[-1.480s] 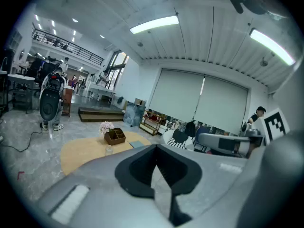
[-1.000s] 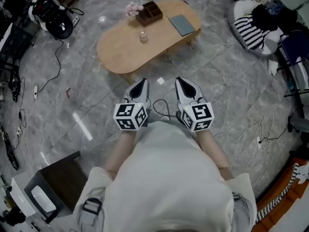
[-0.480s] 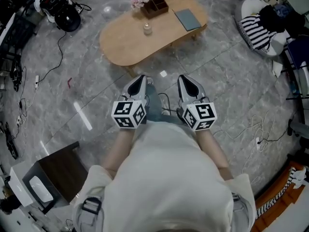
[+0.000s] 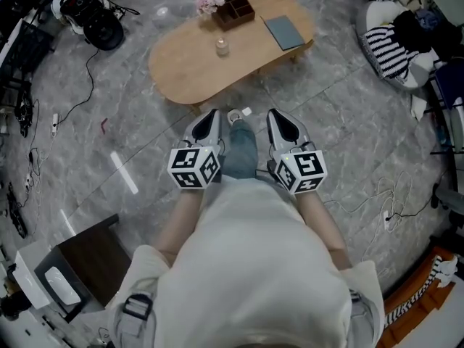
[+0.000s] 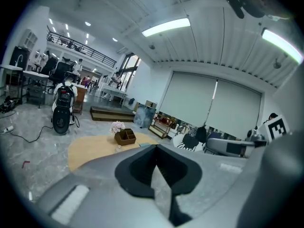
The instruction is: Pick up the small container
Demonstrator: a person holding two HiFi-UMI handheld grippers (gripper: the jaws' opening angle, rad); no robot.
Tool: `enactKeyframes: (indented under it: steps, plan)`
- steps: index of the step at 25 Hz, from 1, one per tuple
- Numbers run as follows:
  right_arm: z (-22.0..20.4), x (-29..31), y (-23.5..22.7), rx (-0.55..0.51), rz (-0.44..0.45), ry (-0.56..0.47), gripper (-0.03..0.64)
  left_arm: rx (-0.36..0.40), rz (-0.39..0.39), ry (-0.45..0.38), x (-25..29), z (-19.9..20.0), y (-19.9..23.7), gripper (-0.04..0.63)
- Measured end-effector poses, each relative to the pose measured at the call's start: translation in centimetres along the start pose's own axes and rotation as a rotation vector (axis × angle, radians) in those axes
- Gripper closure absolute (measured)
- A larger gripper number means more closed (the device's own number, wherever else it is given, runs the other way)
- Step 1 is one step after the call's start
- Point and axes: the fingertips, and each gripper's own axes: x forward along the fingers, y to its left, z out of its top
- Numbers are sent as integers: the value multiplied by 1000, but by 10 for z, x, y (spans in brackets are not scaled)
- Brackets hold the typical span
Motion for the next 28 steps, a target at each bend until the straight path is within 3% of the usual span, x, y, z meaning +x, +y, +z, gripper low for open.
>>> enactKeyframes:
  steps: [14, 28]
  plan:
    - [28, 115, -77, -27, 28, 83, 615, -51, 118, 34, 129, 29, 75, 594]
    - [77, 262, -134, -70, 119, 118, 615, -61, 159, 89, 243, 68, 133, 594]
